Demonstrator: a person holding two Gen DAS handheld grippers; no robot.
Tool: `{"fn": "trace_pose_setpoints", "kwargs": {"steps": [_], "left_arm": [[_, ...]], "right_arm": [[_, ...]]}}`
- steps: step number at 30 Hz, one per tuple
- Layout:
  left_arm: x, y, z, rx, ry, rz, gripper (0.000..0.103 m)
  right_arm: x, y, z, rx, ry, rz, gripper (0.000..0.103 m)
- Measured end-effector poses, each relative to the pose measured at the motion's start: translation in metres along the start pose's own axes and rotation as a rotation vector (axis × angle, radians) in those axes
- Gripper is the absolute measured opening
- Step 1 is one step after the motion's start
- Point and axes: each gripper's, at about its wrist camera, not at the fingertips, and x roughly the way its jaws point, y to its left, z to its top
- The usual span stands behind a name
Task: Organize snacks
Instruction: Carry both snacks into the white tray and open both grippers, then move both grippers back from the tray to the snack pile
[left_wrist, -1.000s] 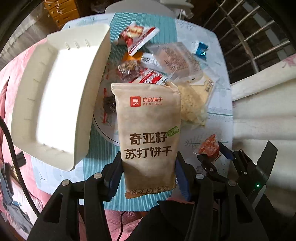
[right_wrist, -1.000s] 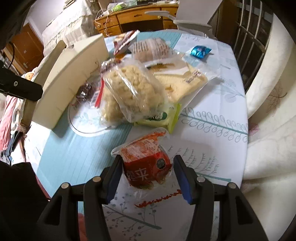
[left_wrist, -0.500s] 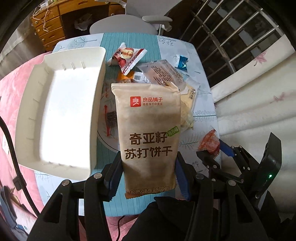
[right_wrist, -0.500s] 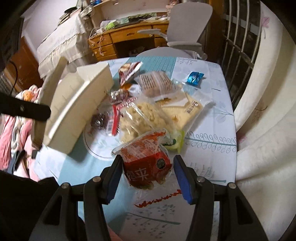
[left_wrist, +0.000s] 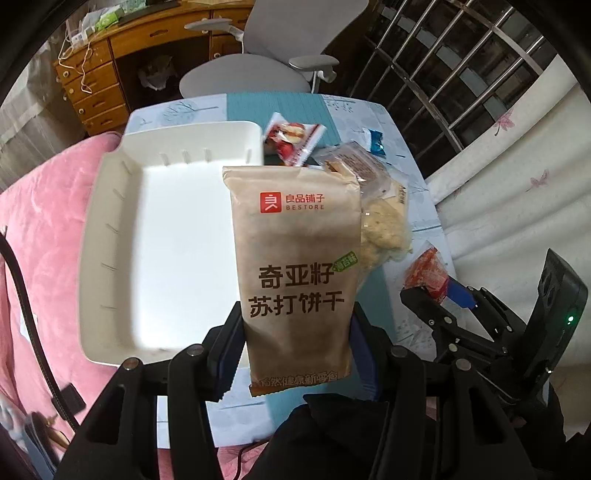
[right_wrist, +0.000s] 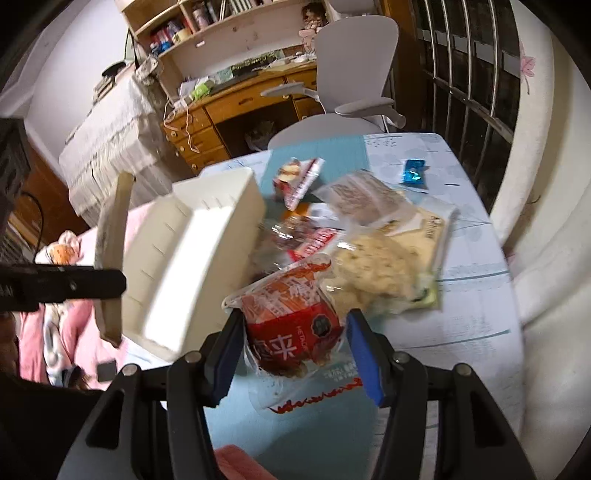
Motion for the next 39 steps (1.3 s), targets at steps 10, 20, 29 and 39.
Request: {"fn": "trace_pose_setpoints", "kwargs": {"steps": [10, 20, 29, 39], "left_arm": [[-0.020, 0.080, -0.006, -0.013, -0.042, 0.042, 0.052], [-0.024, 0.147, -0.017, -0.082, -0.034, 0.079, 0.052], [-0.017, 0.165, -0.019, -0.127, -0.024, 0.102, 0.081], [-0.009, 0.138, -0.020, -0.063, 0.002, 0.114, 0.081]], "right_arm": [[0.018, 0.078, 0.004, 0.026, -0.092, 0.067, 0.055], [0.052, 0.145, 0.002, -0.018, -0.075, 0.166, 0.056], [0.069, 0.158, -0.007, -0.008, -0.008, 0.158, 0.059], [0.062, 0.141, -0.016, 0.057, 0.007, 0.120, 0.063]]}}
